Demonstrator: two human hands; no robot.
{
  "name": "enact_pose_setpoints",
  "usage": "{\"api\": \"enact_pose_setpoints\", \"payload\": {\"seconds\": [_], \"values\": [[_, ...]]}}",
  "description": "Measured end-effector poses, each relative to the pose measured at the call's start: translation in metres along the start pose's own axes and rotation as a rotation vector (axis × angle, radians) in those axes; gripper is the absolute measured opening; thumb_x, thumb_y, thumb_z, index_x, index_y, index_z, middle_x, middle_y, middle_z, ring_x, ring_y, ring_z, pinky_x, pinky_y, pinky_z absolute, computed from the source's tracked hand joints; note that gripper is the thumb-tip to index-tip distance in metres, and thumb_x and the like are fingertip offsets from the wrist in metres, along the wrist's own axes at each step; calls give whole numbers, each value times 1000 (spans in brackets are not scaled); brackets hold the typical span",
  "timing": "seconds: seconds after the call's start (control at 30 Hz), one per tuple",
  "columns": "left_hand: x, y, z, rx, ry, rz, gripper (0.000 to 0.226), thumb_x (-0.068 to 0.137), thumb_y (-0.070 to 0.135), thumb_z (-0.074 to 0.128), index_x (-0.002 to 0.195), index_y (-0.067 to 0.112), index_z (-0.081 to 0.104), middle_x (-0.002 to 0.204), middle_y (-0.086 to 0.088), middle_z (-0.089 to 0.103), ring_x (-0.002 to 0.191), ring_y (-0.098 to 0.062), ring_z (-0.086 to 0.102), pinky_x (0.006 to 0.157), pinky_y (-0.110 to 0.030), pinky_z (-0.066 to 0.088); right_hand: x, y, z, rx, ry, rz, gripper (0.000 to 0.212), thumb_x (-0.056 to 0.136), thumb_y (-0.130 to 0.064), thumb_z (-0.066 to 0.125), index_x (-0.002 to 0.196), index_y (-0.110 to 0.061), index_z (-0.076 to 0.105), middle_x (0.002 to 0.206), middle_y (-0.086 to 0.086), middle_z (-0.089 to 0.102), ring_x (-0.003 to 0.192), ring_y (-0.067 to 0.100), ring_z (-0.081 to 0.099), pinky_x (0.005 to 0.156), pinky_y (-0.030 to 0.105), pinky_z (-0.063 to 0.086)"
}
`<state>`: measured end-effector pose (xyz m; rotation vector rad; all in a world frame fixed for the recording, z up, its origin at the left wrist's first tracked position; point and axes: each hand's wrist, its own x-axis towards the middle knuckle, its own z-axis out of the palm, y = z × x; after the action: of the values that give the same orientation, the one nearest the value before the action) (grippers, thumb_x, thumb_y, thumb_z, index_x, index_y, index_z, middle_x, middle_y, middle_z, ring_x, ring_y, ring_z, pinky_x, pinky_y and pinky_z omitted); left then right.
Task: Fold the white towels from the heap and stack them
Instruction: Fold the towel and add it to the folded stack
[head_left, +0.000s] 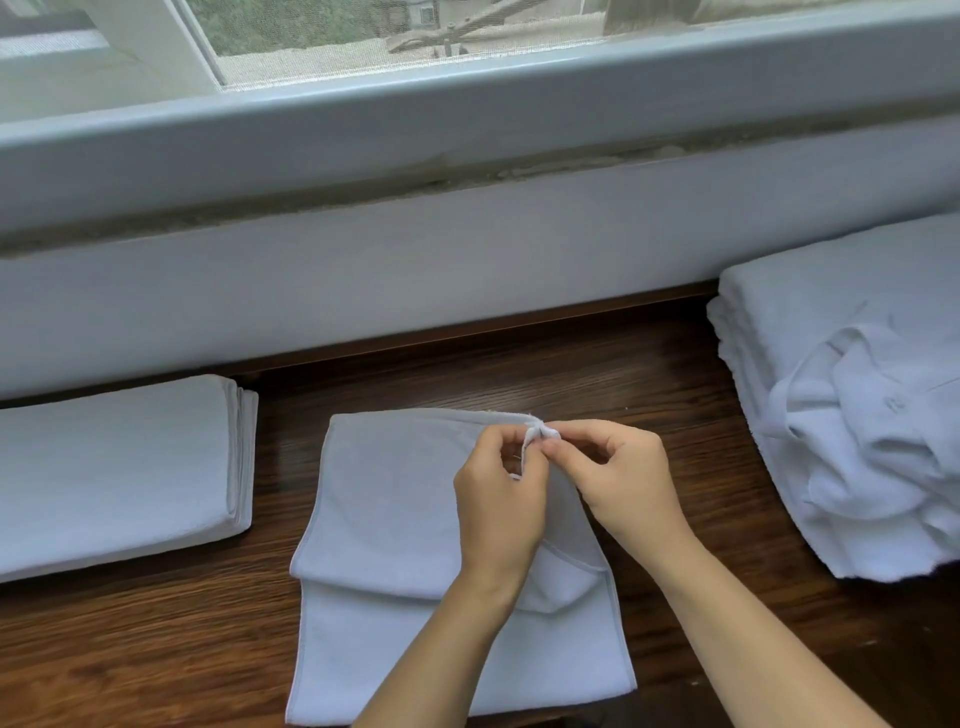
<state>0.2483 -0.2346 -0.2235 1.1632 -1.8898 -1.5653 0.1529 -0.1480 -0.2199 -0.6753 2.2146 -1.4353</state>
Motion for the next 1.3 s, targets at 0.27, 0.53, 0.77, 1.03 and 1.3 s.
{"api": "enact_pose_setpoints", "payload": {"seconds": [0.27, 0.53, 0.77, 1.03, 1.3], "values": [[-8, -6, 16, -25, 106, 94, 16, 93, 21, 74, 106, 26, 81, 100, 18, 74, 94, -2, 69, 75, -14, 55, -2, -4, -4, 243, 27, 178, 9, 92, -15, 75, 92, -19, 83, 86, -4, 81, 89, 10, 77, 83, 30, 62], [-7, -16, 18, 318, -38, 431, 22, 102, 20, 57, 114, 18, 75, 97, 5, 63, 90, -5, 57, 77, -11, 43, 3, 1, 0, 441, 81, 356, 9, 88, -12, 79, 96, -10, 82, 90, 9, 81, 92, 25, 78, 87, 43, 62], [13, -32, -26, 606, -495, 438, 46, 106, 33, 43, 152, 24, 42, 132, -2, 57, 121, -22, 48, 98, -36, 48, 16, 11, 3, 22, 83, 367, 17, 97, -23, 69, 108, -12, 76, 91, -9, 70, 93, 5, 63, 76, 26, 47], [113, -75, -147, 861, 70, -93, 44, 104, 19, 46, 148, 19, 45, 142, -14, 43, 109, -38, 61, 88, -45, 53, 33, 11, 10, -145, 71, 329, 18, 105, -28, 55, 103, -14, 65, 69, 11, 71, 56, 25, 68, 51, 33, 52], [125, -91, -167, 702, 23, -57, 25, 91, 33, 69, 113, 22, 63, 105, 1, 59, 92, -19, 60, 75, -32, 50, 35, 9, 18, -89, 33, 352, 5, 101, -22, 63, 96, -23, 62, 61, 8, 73, 50, 28, 70, 65, 49, 63]]}}
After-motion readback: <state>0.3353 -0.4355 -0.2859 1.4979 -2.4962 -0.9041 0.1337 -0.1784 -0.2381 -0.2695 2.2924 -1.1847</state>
